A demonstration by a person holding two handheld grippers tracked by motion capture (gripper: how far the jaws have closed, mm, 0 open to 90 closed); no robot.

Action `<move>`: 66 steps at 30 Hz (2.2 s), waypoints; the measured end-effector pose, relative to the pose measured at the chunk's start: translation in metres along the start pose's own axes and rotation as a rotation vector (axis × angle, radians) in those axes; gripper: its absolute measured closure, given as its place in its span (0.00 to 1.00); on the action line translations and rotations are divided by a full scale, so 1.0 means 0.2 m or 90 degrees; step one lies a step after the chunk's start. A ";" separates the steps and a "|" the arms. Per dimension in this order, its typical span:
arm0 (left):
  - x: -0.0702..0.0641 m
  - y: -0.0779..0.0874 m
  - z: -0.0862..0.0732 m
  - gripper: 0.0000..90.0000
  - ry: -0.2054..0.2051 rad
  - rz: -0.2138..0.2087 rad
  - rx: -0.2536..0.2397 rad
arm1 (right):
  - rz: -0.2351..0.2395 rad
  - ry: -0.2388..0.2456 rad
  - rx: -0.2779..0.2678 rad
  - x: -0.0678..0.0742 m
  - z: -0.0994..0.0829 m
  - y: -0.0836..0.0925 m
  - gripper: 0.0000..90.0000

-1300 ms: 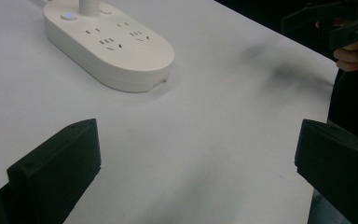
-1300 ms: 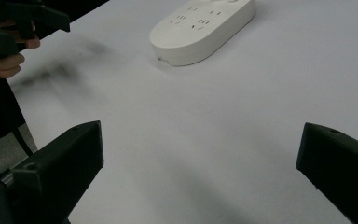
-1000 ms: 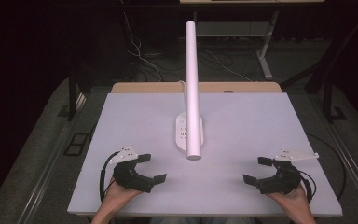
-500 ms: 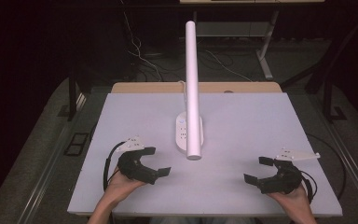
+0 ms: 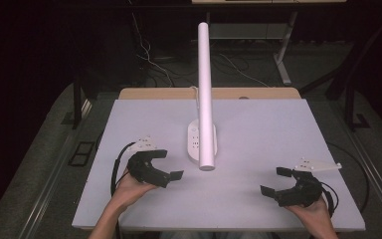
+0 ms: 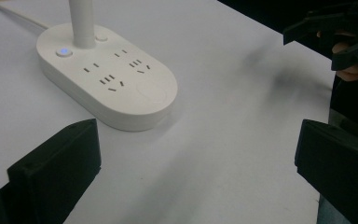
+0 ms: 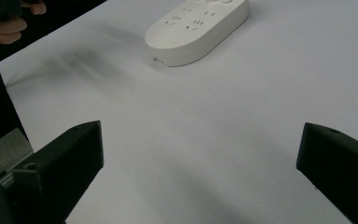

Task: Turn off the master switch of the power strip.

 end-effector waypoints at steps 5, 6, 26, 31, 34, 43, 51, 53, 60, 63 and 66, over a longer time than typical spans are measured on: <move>0.02 0.00 0.03 0.00 -0.006 0.005 0.008 | 0.000 -0.003 0.002 0.00 0.00 0.00 0.00; 0.03 0.01 0.04 0.00 -0.007 0.007 0.010 | 0.000 -0.003 0.002 0.00 0.00 0.00 0.00; 0.11 0.00 0.18 0.00 -0.028 0.021 0.042 | 0.000 -0.003 0.003 0.00 0.00 0.00 0.00; 0.14 -0.01 0.21 0.00 -0.025 0.024 0.046 | 0.000 -0.003 0.003 0.00 0.00 0.00 0.00; 0.15 -0.01 0.22 0.00 -0.023 0.028 0.049 | 0.000 -0.002 0.003 0.00 0.00 0.00 0.00; 0.23 -0.03 0.26 0.00 -0.026 0.035 0.059 | -0.002 -0.005 0.002 -0.01 -0.01 0.01 0.00; 0.27 -0.04 0.30 0.01 -0.020 0.044 0.065 | -0.002 -0.006 0.000 -0.01 -0.01 0.01 0.00; 0.29 -0.05 0.31 0.01 -0.022 0.045 0.068 | -0.002 -0.007 0.000 -0.01 -0.01 0.00 0.00; 0.33 -0.07 0.35 0.01 -0.013 0.048 0.073 | -0.002 -0.006 0.000 -0.01 -0.01 0.01 0.00; 0.34 -0.08 0.36 0.02 -0.013 0.050 0.077 | -0.002 -0.007 0.000 -0.02 -0.01 0.01 0.00; 0.36 -0.09 0.38 0.02 -0.014 0.053 0.082 | -0.002 -0.007 0.001 -0.02 -0.01 0.01 0.00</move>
Point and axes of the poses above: each handheld gripper's, and its own axes: y roughly backward along the jaws, z roughly out of its top, x roughly to its left, the point moved 7 cm from there along -y, roughly forward along the jaws, and after that the axes turned 9 degrees about x, right-handed, at the moved point
